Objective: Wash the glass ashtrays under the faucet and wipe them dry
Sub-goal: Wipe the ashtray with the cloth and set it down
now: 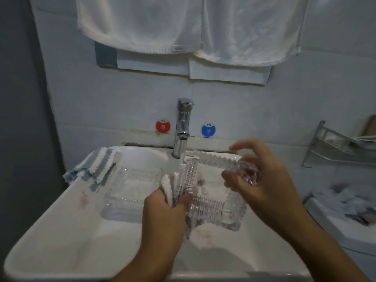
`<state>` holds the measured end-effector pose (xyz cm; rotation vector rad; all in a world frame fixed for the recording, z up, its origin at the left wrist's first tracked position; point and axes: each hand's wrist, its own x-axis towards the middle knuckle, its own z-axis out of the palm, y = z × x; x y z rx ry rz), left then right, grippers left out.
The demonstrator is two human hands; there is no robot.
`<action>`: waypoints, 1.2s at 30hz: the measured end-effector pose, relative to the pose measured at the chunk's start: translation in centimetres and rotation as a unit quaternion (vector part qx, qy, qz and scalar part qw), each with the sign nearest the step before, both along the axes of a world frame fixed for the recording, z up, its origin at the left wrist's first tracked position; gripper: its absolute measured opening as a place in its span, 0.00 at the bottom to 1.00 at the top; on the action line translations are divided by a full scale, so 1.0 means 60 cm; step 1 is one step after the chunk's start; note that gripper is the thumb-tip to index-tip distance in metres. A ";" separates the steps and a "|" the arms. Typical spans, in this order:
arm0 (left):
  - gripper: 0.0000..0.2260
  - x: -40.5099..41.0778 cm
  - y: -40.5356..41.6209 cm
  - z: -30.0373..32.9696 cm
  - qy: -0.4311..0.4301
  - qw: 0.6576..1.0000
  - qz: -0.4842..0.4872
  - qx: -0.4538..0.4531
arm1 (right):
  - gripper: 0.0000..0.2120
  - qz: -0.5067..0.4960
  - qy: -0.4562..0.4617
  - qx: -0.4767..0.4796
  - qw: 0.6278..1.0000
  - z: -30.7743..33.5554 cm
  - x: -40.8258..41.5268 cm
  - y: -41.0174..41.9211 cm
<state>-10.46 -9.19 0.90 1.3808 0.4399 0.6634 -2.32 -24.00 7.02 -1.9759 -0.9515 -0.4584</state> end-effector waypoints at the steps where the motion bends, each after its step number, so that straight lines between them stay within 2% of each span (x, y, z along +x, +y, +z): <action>1: 0.05 -0.001 0.000 0.002 -0.003 1.000 0.011 0.006 | 0.12 -0.005 -0.002 -0.038 0.999 0.007 0.004 -0.006; 3: 0.09 -0.005 -0.001 0.006 -0.017 0.999 0.033 0.021 | 0.04 0.000 -0.001 -0.120 0.993 0.009 0.004 -0.011; 4: 0.10 -0.004 -0.001 0.007 -0.025 0.999 0.043 0.022 | 0.03 0.003 0.001 -0.138 0.990 0.001 0.001 -0.008; 6: 0.10 -0.003 -0.005 0.010 -0.041 0.998 0.053 0.005 | 0.09 -0.015 0.003 -0.101 0.995 -0.032 -0.002 0.001; 8: 0.09 -0.002 -0.008 0.013 -0.041 0.998 0.026 -0.040 | 0.13 -0.056 -0.013 -0.020 0.998 -0.063 -0.006 0.011; 12: 0.07 0.000 -0.012 0.011 0.015 0.999 -0.039 -0.015 | 0.07 -0.123 -0.045 0.089 0.987 -0.083 -0.004 0.031; 16: 0.10 0.004 -0.013 0.005 0.068 0.996 -0.045 0.035 | 0.06 -0.144 -0.048 0.080 0.985 -0.083 -0.005 0.042; 19: 0.07 0.008 -0.011 0.007 -0.002 1.000 -0.003 0.018 | 0.08 -0.151 -0.018 0.039 0.988 -0.083 -0.007 0.039; 21: 0.07 0.008 -0.007 0.008 -0.007 1.000 -0.013 -0.011 | 0.09 -0.154 -0.010 0.036 0.987 -0.083 -0.011 0.038; 25: 0.09 0.018 -0.006 -0.006 0.093 0.991 -0.086 -0.038 | 0.09 -0.159 0.008 0.111 0.981 -0.091 -0.007 0.040; 27: 0.09 0.020 -0.007 -0.007 0.094 0.987 -0.116 -0.058 | 0.11 -0.156 0.024 0.164 0.974 -0.089 -0.005 0.041; 29: 0.12 0.019 -0.005 -0.006 0.070 0.977 -0.153 -0.128 | 0.09 -0.141 0.033 0.203 0.968 -0.084 -0.007 0.046; 31: 0.11 0.017 -0.004 -0.004 0.067 0.972 -0.137 -0.179 | 0.08 -0.117 0.046 0.219 0.967 -0.079 -0.011 0.049; 35: 0.15 0.017 0.005 -0.011 0.080 0.986 -0.043 -0.141 | 0.05 -0.046 0.080 0.147 0.985 -0.060 -0.003 0.035; 36: 0.15 0.016 0.007 -0.013 0.077 0.988 -0.020 -0.131 | 0.09 -0.015 0.095 0.118 0.988 -0.052 -0.002 0.029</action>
